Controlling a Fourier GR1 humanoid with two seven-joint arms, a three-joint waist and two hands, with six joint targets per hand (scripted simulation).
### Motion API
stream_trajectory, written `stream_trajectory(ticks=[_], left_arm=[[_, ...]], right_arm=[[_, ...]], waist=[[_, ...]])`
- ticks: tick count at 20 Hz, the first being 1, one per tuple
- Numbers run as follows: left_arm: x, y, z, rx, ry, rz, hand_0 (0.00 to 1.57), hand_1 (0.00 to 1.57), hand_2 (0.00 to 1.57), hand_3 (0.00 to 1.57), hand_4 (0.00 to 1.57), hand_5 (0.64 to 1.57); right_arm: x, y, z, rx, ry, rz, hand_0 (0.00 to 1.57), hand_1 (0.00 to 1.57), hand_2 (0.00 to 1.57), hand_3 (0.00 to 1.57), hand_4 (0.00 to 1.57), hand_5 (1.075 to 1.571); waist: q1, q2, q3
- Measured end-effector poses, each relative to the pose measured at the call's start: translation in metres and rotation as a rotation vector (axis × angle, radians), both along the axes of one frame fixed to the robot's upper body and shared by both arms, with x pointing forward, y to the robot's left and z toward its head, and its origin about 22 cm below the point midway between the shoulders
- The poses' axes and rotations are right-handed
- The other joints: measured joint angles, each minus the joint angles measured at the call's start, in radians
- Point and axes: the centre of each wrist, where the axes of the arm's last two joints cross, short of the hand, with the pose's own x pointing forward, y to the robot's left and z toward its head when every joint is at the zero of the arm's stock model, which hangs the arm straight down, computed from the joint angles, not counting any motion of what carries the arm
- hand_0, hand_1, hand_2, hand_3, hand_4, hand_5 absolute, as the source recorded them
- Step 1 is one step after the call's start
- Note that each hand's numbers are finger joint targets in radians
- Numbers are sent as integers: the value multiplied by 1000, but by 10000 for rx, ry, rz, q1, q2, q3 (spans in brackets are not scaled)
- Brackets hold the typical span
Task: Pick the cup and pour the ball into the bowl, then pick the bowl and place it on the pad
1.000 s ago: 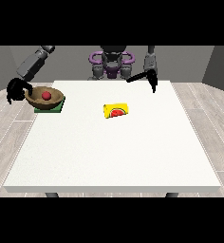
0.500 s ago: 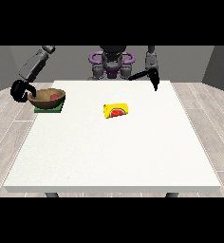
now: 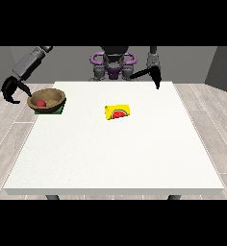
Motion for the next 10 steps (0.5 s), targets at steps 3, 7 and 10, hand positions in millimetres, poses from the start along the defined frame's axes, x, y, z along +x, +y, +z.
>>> stream_trajectory(ticks=[3,7,10], left_arm=[[-3,2,-2,-101,-95,74,0,0,0,0,0,1568],[-8,1,1,-89,40,44,0,0,0,0,0,1569],[-7,4,-9,-176,371,133,0,0,0,0,0,1569]], right_arm=[[0,-2,8,-147,-165,23,0,0,357,259,0,1489],[2,-4,17,-155,-89,40,0,0,256,213,0,1504],[-5,-15,40,-102,-146,259,0,0,189,288,0,1503]], waist=[[-100,125,-2],[-156,-90,-2],[-299,-402,-5]])
